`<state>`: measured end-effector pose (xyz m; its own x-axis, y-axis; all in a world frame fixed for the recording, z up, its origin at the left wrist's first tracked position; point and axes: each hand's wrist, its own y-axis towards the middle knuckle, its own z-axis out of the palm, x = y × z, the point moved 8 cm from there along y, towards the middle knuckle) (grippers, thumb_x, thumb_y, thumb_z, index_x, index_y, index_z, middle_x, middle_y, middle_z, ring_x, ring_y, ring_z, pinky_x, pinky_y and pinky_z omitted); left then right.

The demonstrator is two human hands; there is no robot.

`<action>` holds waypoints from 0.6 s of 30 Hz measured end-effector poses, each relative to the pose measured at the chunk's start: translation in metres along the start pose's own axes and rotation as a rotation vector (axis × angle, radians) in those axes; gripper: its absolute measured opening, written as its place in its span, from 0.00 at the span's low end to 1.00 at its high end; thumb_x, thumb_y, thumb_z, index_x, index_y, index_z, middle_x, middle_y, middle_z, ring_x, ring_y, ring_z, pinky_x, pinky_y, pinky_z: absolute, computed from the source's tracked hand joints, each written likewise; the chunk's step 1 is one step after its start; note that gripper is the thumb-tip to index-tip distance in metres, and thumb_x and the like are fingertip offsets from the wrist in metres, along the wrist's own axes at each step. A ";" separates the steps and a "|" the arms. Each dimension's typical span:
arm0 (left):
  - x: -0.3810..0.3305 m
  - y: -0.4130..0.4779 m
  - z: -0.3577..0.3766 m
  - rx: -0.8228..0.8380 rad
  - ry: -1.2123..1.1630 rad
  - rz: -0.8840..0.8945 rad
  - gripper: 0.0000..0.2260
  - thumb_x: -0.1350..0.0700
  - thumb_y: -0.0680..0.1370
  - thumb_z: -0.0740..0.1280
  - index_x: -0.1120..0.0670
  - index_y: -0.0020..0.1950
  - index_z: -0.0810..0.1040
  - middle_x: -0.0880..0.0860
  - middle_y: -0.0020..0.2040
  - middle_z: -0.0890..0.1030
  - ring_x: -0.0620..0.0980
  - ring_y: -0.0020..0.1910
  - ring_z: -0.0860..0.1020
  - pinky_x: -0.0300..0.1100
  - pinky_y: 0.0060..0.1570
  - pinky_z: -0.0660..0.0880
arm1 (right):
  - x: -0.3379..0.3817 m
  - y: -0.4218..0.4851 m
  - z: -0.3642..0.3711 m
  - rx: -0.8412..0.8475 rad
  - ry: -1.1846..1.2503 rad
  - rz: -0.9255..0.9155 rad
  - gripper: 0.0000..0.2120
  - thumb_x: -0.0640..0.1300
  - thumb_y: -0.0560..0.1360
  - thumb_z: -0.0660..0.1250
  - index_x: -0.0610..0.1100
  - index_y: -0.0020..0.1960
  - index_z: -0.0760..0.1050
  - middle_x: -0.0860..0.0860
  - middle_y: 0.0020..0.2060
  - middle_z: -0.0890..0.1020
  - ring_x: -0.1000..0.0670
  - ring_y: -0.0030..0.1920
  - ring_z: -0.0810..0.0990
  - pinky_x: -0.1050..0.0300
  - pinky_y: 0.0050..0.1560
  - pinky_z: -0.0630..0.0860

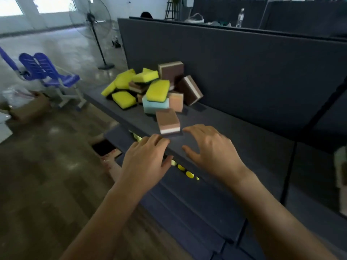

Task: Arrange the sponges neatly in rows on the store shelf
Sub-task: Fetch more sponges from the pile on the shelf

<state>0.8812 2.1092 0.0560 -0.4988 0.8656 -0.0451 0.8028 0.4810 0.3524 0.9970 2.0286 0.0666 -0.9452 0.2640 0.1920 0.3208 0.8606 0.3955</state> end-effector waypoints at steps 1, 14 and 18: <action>0.009 0.004 0.000 0.002 -0.002 -0.004 0.15 0.46 0.75 0.68 0.50 0.59 0.76 0.49 0.54 0.78 0.50 0.52 0.78 0.48 0.47 0.76 | 0.005 0.010 0.005 0.007 0.006 0.002 0.21 0.51 0.74 0.70 0.47 0.65 0.75 0.50 0.58 0.80 0.46 0.57 0.79 0.51 0.47 0.78; 0.072 0.042 0.031 0.067 -0.022 -0.128 0.17 0.46 0.77 0.66 0.48 0.65 0.75 0.47 0.61 0.76 0.48 0.56 0.76 0.44 0.50 0.75 | 0.000 0.103 0.065 0.111 0.128 0.139 0.25 0.60 0.77 0.64 0.46 0.67 0.70 0.47 0.66 0.71 0.43 0.63 0.70 0.46 0.59 0.73; 0.086 0.057 0.032 0.033 -0.026 -0.173 0.16 0.48 0.75 0.68 0.48 0.62 0.76 0.47 0.58 0.77 0.48 0.54 0.77 0.43 0.47 0.76 | -0.004 0.125 0.095 0.226 0.085 0.249 0.32 0.68 0.74 0.62 0.47 0.68 0.66 0.45 0.66 0.67 0.40 0.65 0.66 0.44 0.61 0.71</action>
<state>0.8940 2.2157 0.0421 -0.6219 0.7728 -0.1267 0.7163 0.6268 0.3068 1.0346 2.1760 0.0303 -0.8282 0.4486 0.3358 0.5101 0.8517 0.1203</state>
